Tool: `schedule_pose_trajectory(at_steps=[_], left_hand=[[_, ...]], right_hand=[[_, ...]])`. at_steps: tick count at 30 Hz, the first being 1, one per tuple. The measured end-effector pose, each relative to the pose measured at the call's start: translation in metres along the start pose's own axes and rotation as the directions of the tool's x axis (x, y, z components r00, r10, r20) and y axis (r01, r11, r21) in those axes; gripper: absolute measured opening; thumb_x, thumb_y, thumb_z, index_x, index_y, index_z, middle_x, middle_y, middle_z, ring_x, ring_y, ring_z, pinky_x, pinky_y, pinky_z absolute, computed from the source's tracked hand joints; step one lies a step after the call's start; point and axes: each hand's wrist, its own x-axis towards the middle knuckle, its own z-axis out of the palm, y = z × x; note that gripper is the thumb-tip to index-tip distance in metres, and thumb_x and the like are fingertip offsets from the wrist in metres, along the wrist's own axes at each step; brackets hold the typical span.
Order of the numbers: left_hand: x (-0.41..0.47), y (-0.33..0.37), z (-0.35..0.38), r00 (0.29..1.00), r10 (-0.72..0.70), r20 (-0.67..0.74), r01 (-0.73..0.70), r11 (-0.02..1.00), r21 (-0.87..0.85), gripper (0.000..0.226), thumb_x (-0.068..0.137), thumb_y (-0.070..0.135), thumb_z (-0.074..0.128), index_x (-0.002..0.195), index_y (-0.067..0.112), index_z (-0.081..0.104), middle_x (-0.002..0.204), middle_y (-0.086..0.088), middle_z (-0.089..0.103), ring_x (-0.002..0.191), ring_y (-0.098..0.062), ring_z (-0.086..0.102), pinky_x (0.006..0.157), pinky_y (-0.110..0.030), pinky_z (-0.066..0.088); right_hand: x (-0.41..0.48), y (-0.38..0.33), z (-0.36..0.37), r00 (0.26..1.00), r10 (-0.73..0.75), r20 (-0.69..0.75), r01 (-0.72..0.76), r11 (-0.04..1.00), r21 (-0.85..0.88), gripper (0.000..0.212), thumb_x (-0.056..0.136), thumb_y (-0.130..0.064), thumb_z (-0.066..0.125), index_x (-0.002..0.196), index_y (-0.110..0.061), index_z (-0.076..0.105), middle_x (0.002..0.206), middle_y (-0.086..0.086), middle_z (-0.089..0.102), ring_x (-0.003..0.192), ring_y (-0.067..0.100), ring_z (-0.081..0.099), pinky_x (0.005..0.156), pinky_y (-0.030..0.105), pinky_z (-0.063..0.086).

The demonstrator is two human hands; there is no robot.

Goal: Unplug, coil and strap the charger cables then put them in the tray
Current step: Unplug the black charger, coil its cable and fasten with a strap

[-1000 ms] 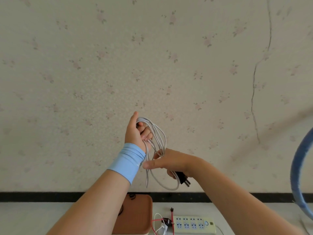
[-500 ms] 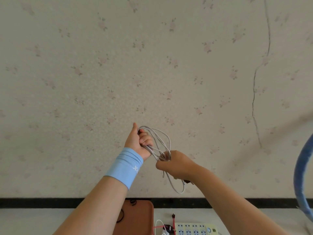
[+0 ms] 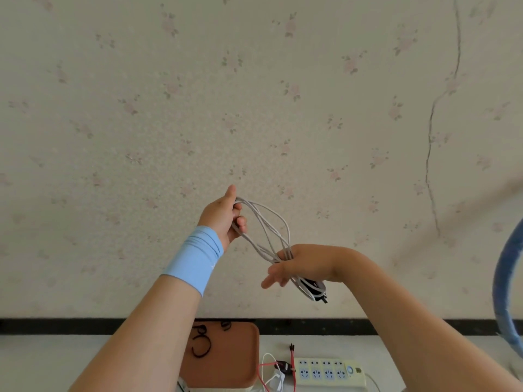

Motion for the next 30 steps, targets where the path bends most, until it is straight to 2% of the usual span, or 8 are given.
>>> schedule_pose_trajectory(at_steps=[4, 9, 12, 15, 18, 21, 27, 30], left_hand=[[0.0, -0.001, -0.002, 0.997, 0.021, -0.071, -0.02, 1.0, 0.015, 0.034, 0.101, 0.036, 0.051, 0.077, 0.011, 0.05, 0.062, -0.001, 0.043, 0.048, -0.015, 0.043, 0.048, -0.027, 0.048], [0.007, -0.005, -0.013, 0.996, 0.004, -0.085, 0.025, 0.941, 0.337, 0.036, 0.102, 0.029, 0.049, 0.077, 0.006, 0.059, 0.065, -0.006, 0.055, 0.058, -0.023, 0.059, 0.063, -0.037, 0.059], [0.011, -0.013, -0.019, 0.96, 0.278, -0.008, -0.118, 0.43, 0.895, 0.022, 0.1, 0.015, 0.046, 0.095, 0.007, 0.065, 0.097, -0.01, 0.07, 0.079, -0.025, 0.063, 0.075, -0.033, 0.053], [-0.006, -0.012, -0.005, 0.828, 0.455, 0.329, -0.468, 0.237, 0.851, 0.037, 0.095, 0.003, 0.044, 0.123, 0.02, 0.061, 0.128, 0.003, 0.061, 0.117, -0.017, 0.057, 0.095, -0.026, 0.044], [-0.027, -0.015, 0.014, 0.764, 0.14, 0.629, -0.645, 0.175, 0.744, 0.06, 0.085, 0.02, 0.058, 0.141, 0.034, 0.046, 0.146, 0.01, 0.048, 0.136, -0.013, 0.042, 0.112, -0.032, 0.035], [-0.032, -0.028, 0.015, 0.81, -0.204, 0.55, -0.565, -0.016, 0.825, 0.087, 0.077, 0.036, 0.068, 0.152, 0.039, 0.024, 0.15, 0.008, 0.043, 0.136, -0.019, 0.04, 0.113, -0.039, 0.035], [-0.018, -0.034, 0.009, 0.85, -0.218, 0.479, -0.427, 0.243, 0.871, 0.021, 0.087, 0.037, 0.069, 0.1, 0.02, 0.064, 0.077, 0.001, 0.061, 0.065, -0.016, 0.057, 0.06, -0.027, 0.051], [-0.016, -0.028, 0.006, 0.856, -0.295, 0.424, -0.344, 0.288, 0.894, 0.022, 0.091, 0.037, 0.065, 0.084, 0.017, 0.062, 0.066, -0.002, 0.049, 0.06, -0.017, 0.049, 0.052, -0.025, 0.051]], right_hand=[[0.001, 0.007, 0.0, 0.999, -0.027, 0.023, 0.018, 0.946, 0.324, 0.019, 0.103, -0.025, 0.056, 0.098, -0.006, 0.058, 0.082, 0.009, 0.074, 0.082, 0.029, 0.073, 0.089, 0.042, 0.058], [-0.003, 0.013, -0.006, 0.999, 0.039, 0.027, -0.046, 0.927, 0.372, 0.02, 0.101, -0.026, 0.061, 0.106, -0.008, 0.062, 0.06, -0.001, 0.041, 0.05, 0.015, 0.044, 0.055, 0.032, 0.052], [-0.003, 0.02, -0.005, 0.991, 0.124, 0.054, -0.134, 0.94, 0.314, 0.021, 0.103, -0.03, 0.057, 0.101, -0.009, 0.061, 0.059, -0.002, 0.042, 0.048, 0.014, 0.042, 0.054, 0.031, 0.045], [-0.002, 0.023, -0.004, 0.983, 0.168, 0.075, -0.182, 0.949, 0.257, 0.021, 0.103, -0.03, 0.056, 0.096, -0.011, 0.059, 0.059, -0.001, 0.043, 0.049, 0.015, 0.043, 0.056, 0.031, 0.043], [-0.002, 0.02, -0.005, 0.983, 0.156, 0.093, -0.174, 0.956, 0.238, 0.02, 0.101, -0.029, 0.058, 0.092, -0.011, 0.059, 0.058, 0.0, 0.042, 0.049, 0.016, 0.042, 0.056, 0.032, 0.043], [-0.005, 0.018, -0.009, 0.988, 0.118, 0.095, -0.136, 0.968, 0.213, 0.015, 0.095, -0.022, 0.063, 0.083, -0.013, 0.059, 0.058, 0.001, 0.042, 0.049, 0.018, 0.041, 0.057, 0.033, 0.045], [-0.01, 0.024, -0.018, 0.999, 0.023, -0.048, -0.01, 0.966, 0.257, 0.008, 0.088, -0.005, 0.058, 0.089, -0.005, 0.065, 0.06, 0.004, 0.049, 0.052, 0.018, 0.047, 0.06, 0.034, 0.045], [-0.009, 0.022, -0.018, 0.993, -0.02, -0.113, 0.045, 0.973, 0.225, 0.007, 0.09, -0.011, 0.063, 0.087, -0.005, 0.066, 0.062, 0.003, 0.054, 0.054, 0.016, 0.05, 0.063, 0.034, 0.049]])
